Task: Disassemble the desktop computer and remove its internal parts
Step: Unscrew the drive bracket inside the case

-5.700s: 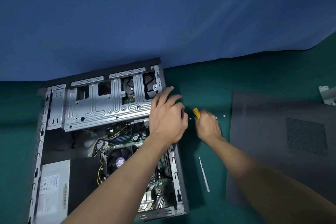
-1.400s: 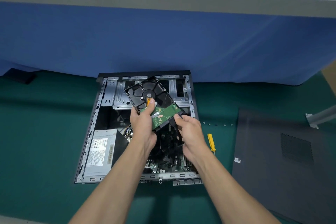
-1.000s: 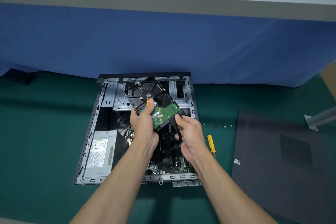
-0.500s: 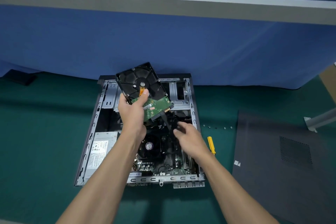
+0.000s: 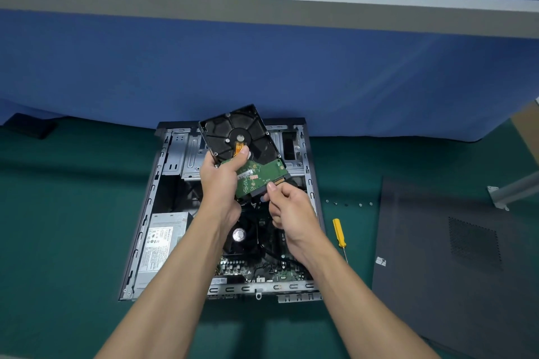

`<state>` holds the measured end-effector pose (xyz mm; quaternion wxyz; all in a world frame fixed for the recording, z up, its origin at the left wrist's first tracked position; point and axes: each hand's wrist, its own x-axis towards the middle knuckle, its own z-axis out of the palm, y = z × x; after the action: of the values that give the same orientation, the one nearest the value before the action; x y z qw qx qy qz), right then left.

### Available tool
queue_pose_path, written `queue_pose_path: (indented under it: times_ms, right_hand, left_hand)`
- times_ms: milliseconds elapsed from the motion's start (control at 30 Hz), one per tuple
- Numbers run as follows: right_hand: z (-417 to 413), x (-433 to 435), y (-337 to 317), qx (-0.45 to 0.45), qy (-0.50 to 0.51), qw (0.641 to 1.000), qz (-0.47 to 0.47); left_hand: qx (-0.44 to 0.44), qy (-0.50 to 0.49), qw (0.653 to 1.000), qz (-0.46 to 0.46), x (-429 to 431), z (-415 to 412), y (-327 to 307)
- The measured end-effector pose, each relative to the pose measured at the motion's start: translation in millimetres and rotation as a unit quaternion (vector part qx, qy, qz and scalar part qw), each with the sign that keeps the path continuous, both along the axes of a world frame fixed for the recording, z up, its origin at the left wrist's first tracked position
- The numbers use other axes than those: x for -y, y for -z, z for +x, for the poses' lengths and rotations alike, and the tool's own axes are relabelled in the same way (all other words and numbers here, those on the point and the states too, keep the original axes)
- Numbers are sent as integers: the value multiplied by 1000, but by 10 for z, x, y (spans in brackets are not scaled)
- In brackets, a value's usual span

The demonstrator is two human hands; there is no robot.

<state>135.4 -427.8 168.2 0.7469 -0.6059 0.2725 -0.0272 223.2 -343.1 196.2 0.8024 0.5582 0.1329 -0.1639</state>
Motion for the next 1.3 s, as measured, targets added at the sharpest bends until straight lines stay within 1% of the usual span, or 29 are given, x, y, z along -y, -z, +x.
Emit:
queue_pose_path:
  times_ms: [100,167,333,433,500,567,600,633,667,700,767,833,867,900,967,1033,1100,1167,1267,1300]
  right_hand:
    - [1,-166,35,-24,77,996,-25]
    - [15,-139,31,-24,88,996,-23]
    - [15,158,32,2,-55,998,7]
    - [44,171,60,12,-67,998,-6]
    - [29,175,77,8,-63,998,-12]
    - [-35,164,109,-10,-61,998,-18]
    - [-72,153,105,-23,-65,997,-24]
    - [-100,144,89,-38,-75,996,-42]
    - [-115,141,61,-56,-88,991,-84]
    - [-125,155,46,-72,-96,982,-146]
    - [-142,240,-2,-90,-60,954,-280]
    - [-164,378,-138,-47,-3,933,-356]
    - [-164,453,-199,-26,-6,927,-374]
    - [-163,522,-251,-22,-24,926,-377]
    - [-164,639,-321,-49,-61,929,-362]
    - [-193,762,-360,-98,-57,929,-352]
    - [-268,907,-358,-154,-28,924,-350]
    - [-380,1054,-291,-194,4,925,-325]
    - [-529,1274,-79,-215,95,942,-242]
    - [-574,1352,16,-221,129,941,-222]
  left_hand:
    - [-12,-35,999,-3,66,-50,21]
    - [-27,-57,998,-9,99,-82,29]
    - [-47,-28,998,0,48,-5,-22]
    - [-40,-67,997,5,109,-45,-64]
    - [-75,-116,990,-25,171,-67,-87]
    - [-118,-172,975,-74,180,-24,-113]
    - [-127,-182,971,-86,165,10,-124]
    - [-126,-174,974,-78,143,41,-136]
    - [-121,-154,979,-58,126,57,-145]
    - [-117,-131,984,-30,123,55,-149]
    - [-105,-80,991,19,160,-3,-145]
    - [-72,-25,995,60,247,-107,-148]
    - [-58,1,995,76,319,-172,-167]
    - [-53,30,994,95,396,-237,-190]
    - [-49,91,987,126,564,-359,-239]
    - [-48,146,983,100,732,-448,-266]
    - [-75,185,978,58,890,-507,-212]
    - [-81,246,965,39,1022,-561,-124]
    - [-86,354,931,39,1223,-691,-6]
    - [-73,378,921,63,1285,-737,24]
